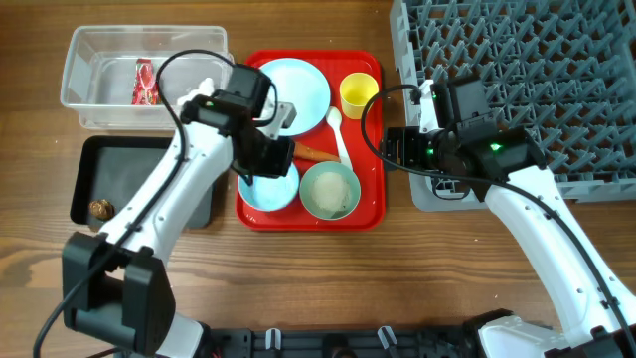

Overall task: Sort waste into correct bins and load items into the dishwasher rack
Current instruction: 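Return the blue bowl to the red tray and grasp the green rice bowl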

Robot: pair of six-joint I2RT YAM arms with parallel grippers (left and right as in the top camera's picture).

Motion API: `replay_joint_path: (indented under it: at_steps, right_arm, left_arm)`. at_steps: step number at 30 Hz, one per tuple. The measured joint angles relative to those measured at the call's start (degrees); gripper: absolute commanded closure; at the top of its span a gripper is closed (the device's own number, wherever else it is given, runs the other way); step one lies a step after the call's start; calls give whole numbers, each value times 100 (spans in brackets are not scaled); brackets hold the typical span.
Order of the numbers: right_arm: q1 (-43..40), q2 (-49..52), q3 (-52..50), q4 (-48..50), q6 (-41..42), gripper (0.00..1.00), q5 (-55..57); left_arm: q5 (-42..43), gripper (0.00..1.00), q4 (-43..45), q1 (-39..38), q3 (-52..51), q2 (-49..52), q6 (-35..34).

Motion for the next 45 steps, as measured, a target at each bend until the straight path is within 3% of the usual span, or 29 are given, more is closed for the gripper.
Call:
replay_joint_path:
  at_steps: [3,4,5,9,13,16,21,27,30,34,35,36,38,45]
  right_arm:
    - [0,0,0,-28,0,0,0]
    - [0,0,0,-28,-2,0,0]
    - [0,0,0,-28,0,0,0]
    - [0,2,0,-22,0,0,0]
    - [0,2,0,61,20,0,-63]
    - [0,4,-2,267,26,0,-352]
    - [-72,4,-2,278,258,0,-337]
    - [-1429,2,-2,107,461,0,-562]
    - [-1917,2,-2,-52,468,0,-739]
    - [-1952,2,-2,-70,466,0,-848]
    - [-1954,2,-2,-76,466,0,-848]
    - [-1954,2,-2,-109,466,0,-850]
    - [-1954,2,-2,-201,466,0,-850]
    - [-1954,2,-2,-264,466,0,-852]
  left_arm:
    - [-531,95,35,-61,0,0,-321]
    - [-621,85,37,-61,0,0,-404]
    - [-710,69,52,-61,0,0,-507]
    - [-728,55,140,-61,0,0,-629]
    - [-730,34,153,-177,0,2,-684]
    - [-728,40,264,-369,2,2,-684]
    - [-708,40,564,-1071,4,4,-688]
    - [-1054,36,1119,-2369,24,190,-595]
    - [-1169,36,1266,-2535,33,586,-492]
    - [-1228,37,1364,-2531,35,931,-339]
    - [-1255,40,1357,-2546,39,1056,-232]
    - [-1303,52,1344,-2577,46,1209,-133]
    - [-1497,66,1222,-2667,50,1447,39]
    - [-2065,96,990,-2640,55,1613,208]
